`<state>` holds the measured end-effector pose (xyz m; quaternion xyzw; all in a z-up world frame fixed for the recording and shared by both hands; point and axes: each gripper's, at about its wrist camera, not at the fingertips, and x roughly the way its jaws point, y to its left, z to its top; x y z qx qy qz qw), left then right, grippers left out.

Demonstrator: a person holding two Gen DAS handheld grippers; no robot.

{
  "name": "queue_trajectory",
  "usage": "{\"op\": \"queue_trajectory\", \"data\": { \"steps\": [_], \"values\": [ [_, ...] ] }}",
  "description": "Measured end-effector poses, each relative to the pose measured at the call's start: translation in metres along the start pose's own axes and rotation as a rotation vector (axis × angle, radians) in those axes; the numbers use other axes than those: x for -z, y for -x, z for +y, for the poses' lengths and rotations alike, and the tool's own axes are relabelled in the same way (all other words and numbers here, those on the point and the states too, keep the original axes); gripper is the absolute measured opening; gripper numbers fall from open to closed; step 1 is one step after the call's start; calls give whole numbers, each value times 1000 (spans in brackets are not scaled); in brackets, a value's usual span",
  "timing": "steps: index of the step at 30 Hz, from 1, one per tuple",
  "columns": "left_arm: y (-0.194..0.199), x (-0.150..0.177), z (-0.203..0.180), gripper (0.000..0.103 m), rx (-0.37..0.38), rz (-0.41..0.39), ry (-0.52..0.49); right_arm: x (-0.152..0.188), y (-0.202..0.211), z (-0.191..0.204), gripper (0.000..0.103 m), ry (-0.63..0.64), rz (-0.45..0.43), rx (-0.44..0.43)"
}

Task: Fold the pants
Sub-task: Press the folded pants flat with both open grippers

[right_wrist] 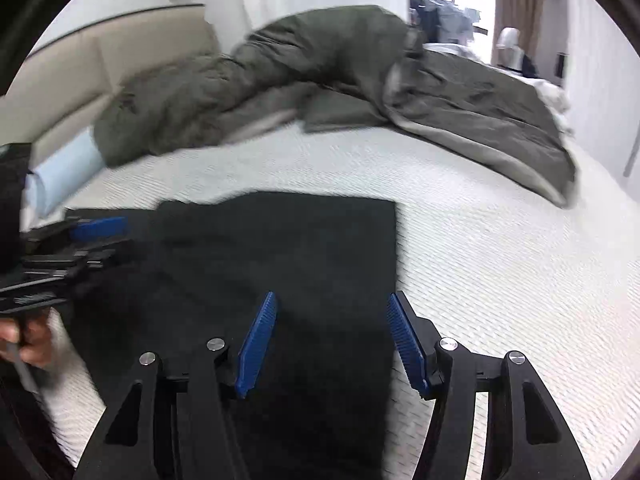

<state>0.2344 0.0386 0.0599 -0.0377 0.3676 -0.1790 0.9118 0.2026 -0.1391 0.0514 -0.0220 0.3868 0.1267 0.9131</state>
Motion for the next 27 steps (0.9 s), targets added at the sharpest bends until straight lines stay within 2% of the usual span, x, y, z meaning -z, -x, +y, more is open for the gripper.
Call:
{"op": "queue_trajectory", "data": {
  "steps": [3,5,8,11,12,13,14,15,17,21,25,27],
  "values": [
    [-33,-11,-4,55,-21,66,-35,-10,-24,20,60,17,15,-61],
    [-55,-12,-1,54,-51,129,-50,-10,-49,32,60,42,71,-56],
    [-66,-9,19,49,-37,150,-7,-1,-80,38,60,105,174,-1],
    [-63,-10,36,44,-5,146,53,-3,-80,24,60,92,180,67],
    [-62,-9,38,45,-29,145,55,-2,-79,17,60,67,181,90],
    [-63,-8,40,52,-96,145,46,-2,-78,10,60,45,180,102],
    [-62,-6,46,61,-133,145,55,-2,-78,5,60,27,179,100],
    [-62,-5,53,68,-137,145,85,-4,-81,1,60,17,178,94],
    [-59,-5,63,67,-112,150,148,-4,-80,1,60,15,169,99],
    [-33,-13,62,66,-166,67,123,-1,-67,4,62,38,141,117],
    [-11,-27,51,65,-96,-32,136,-10,-50,6,62,-39,65,23],
    [-14,-31,42,65,-71,-30,109,-16,-49,8,62,-69,26,-20]
  ]
}}
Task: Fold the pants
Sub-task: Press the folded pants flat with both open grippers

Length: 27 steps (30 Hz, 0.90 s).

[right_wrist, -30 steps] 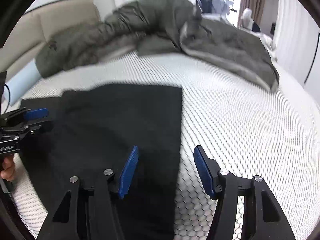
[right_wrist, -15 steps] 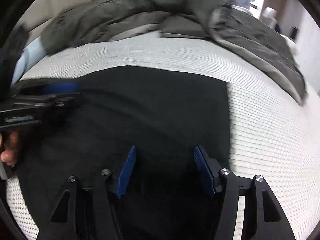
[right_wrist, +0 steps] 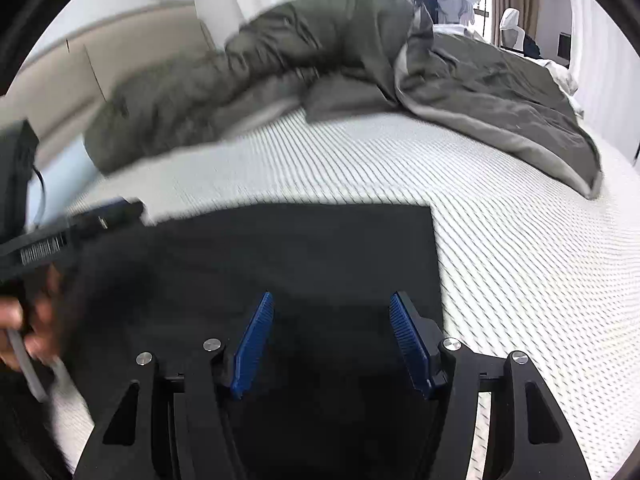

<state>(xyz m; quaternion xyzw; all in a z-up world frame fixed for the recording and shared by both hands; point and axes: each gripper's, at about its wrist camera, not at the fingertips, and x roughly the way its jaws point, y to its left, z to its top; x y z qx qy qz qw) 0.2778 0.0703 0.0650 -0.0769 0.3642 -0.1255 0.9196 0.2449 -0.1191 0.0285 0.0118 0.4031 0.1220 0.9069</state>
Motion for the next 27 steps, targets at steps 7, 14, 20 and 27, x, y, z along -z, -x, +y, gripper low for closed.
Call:
{"op": "queue_trajectory", "data": {
  "steps": [7,14,20,27],
  "values": [
    [-55,16,-17,29,-30,146,-68,-9,-36,17,62,-31,48,-28],
    [-52,15,0,24,-11,132,6,-2,-43,-3,62,-6,85,195],
    [-3,19,-12,27,-30,45,-53,11,4,-26,62,-46,59,172],
    [21,72,-53,51,54,130,-197,47,41,9,67,61,53,-36]
  ]
}}
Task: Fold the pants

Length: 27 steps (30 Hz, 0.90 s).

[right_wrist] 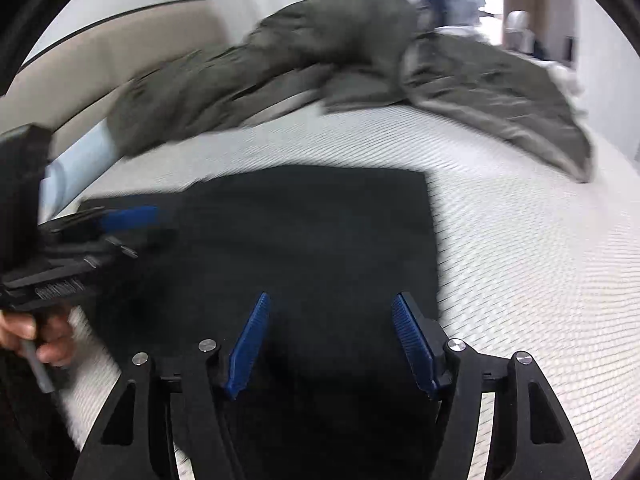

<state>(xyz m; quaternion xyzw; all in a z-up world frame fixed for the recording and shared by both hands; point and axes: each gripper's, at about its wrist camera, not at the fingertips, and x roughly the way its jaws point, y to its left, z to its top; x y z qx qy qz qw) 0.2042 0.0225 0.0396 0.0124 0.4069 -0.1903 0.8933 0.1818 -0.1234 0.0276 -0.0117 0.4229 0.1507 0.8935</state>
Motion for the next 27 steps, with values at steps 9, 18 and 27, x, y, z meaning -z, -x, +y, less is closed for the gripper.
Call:
{"op": "queue_trajectory", "data": {
  "steps": [9,18,27],
  "values": [
    [-15,17,0,51,-22,45,-47,36,1,-25,73,36,100,222],
    [28,28,-4,67,-14,-60,12,45,49,-21,75,-23,-55,79],
    [55,78,-4,68,-90,-47,38,50,19,-29,81,3,141,103]
  ]
}}
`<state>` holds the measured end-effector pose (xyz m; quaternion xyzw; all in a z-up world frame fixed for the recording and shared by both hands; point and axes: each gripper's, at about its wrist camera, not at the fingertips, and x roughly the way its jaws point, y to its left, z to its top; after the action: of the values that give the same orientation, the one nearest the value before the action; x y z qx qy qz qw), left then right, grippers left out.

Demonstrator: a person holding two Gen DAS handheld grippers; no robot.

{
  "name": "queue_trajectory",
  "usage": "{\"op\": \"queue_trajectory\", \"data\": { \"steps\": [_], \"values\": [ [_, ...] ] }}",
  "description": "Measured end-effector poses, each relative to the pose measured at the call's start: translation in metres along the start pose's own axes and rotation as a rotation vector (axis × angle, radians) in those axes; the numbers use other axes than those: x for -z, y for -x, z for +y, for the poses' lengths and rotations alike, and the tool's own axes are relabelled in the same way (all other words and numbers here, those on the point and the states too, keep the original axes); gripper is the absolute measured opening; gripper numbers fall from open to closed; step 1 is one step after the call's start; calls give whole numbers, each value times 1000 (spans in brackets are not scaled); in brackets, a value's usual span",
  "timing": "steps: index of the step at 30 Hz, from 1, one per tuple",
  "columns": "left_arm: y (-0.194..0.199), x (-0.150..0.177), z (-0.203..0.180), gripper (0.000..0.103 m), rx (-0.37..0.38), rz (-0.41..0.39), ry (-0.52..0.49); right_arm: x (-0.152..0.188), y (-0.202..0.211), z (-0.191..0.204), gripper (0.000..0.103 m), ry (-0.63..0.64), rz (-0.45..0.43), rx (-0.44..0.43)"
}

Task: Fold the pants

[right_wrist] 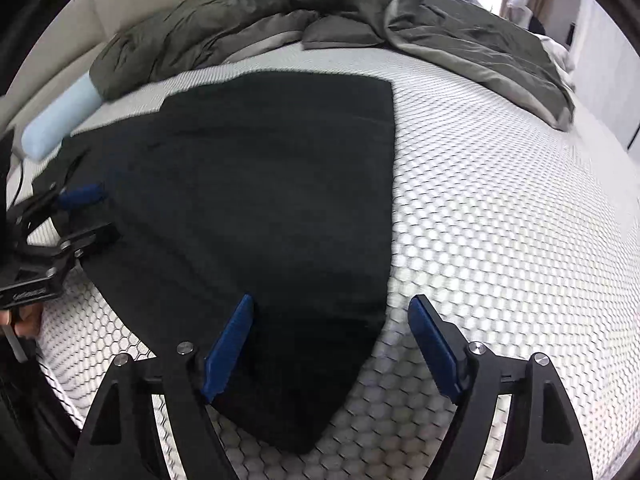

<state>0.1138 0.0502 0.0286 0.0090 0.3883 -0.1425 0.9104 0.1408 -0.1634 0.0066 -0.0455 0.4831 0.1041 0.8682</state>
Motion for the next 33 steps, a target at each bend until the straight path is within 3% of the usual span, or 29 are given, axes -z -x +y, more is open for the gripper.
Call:
{"op": "queue_trajectory", "data": {
  "steps": [2,4,6,8,11,14,16,17,19,20,21,22,25,28,33],
  "values": [
    [30,9,25,72,-11,-47,112,0,12,-7,82,-28,-45,-19],
    [62,21,60,87,-64,-98,261,8,27,-13,88,-64,-90,-49],
    [90,33,93,91,-98,-147,386,11,35,-12,88,-85,-114,-73],
    [110,46,127,102,-120,-187,497,11,39,-9,88,-86,-122,-90],
    [120,67,178,102,-174,-187,689,14,44,2,89,-62,-131,-100],
    [114,96,229,99,-86,-189,957,11,44,12,89,-26,-133,-104],
    [101,102,251,84,-24,-187,1040,12,41,18,89,-9,-130,-108],
    [98,99,259,78,-33,-188,1039,11,39,18,89,-3,-124,-109],
    [90,89,270,48,-80,-189,1018,13,35,20,89,2,-104,-116],
    [86,85,274,42,-93,-179,1020,14,34,21,89,6,-98,-121],
    [79,82,280,20,-115,-162,1025,14,34,22,89,10,-96,-124],
    [73,80,286,8,-145,-142,1030,14,33,24,89,15,-94,-127],
    [70,67,281,3,-218,-154,1002,14,30,26,89,25,-88,-137],
    [95,31,242,2,-323,-233,819,13,29,27,89,27,-87,-135],
    [132,-40,149,2,-198,-323,569,11,31,24,89,14,-95,-131]
  ]
}}
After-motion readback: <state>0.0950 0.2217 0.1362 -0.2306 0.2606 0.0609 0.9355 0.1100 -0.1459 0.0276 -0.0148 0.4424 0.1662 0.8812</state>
